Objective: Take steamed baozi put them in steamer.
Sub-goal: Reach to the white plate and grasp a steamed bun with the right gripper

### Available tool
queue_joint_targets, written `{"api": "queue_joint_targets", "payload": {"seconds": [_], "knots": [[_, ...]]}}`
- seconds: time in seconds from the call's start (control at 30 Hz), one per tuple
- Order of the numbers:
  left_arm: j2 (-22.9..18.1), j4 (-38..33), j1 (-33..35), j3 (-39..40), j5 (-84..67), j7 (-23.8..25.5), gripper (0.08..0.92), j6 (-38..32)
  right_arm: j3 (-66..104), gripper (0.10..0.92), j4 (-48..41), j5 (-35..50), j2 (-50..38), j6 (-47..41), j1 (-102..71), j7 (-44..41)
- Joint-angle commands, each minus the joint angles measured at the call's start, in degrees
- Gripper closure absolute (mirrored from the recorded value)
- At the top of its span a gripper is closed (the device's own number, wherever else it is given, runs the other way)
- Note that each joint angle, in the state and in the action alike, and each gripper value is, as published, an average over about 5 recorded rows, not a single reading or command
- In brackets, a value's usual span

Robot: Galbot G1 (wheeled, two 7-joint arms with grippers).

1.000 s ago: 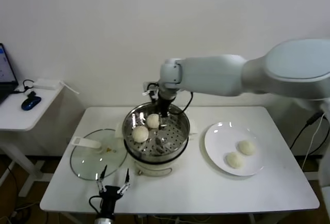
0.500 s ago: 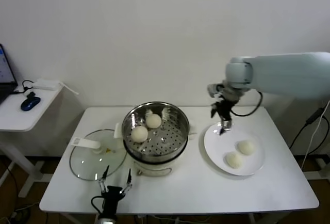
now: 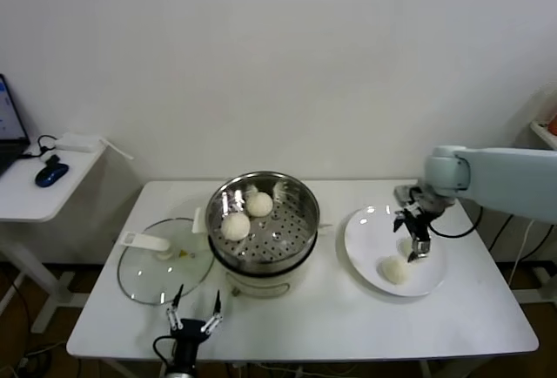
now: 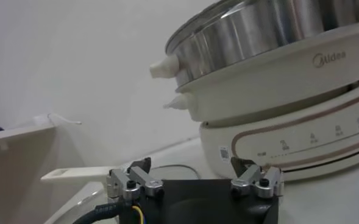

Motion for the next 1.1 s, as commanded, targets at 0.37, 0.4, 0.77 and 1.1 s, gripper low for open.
{"api": "queue_joint_targets", "payload": {"seconds": [0.37,0.4,0.77,1.1], "knots": [[0.14,0.74,-0.24,-0.1,0.45,-0.05,0.177,0.1,11.42,0.203,-7.31,-6.51,-1.9,-0.28,-16.4,1.8],[0.14,0.79,-0.25,-0.1,0.52,-0.06,0.177,0.1,11.75,0.203,-7.53,-6.52,-1.75,-0.31,-16.71,1.83],[0.02,0.66,-0.19,-0.2,0.74,-0.38,0.177,0.15,12.96,0.214,-8.12,-6.46,-0.78,-0.37,-17.83,1.57],[0.0,0.14,-0.03,-0.16,0.78,-0.54,0.177,0.08,8.48,0.343,-5.38,-5.81,-0.48,0.16,-10.74,0.93]]}}
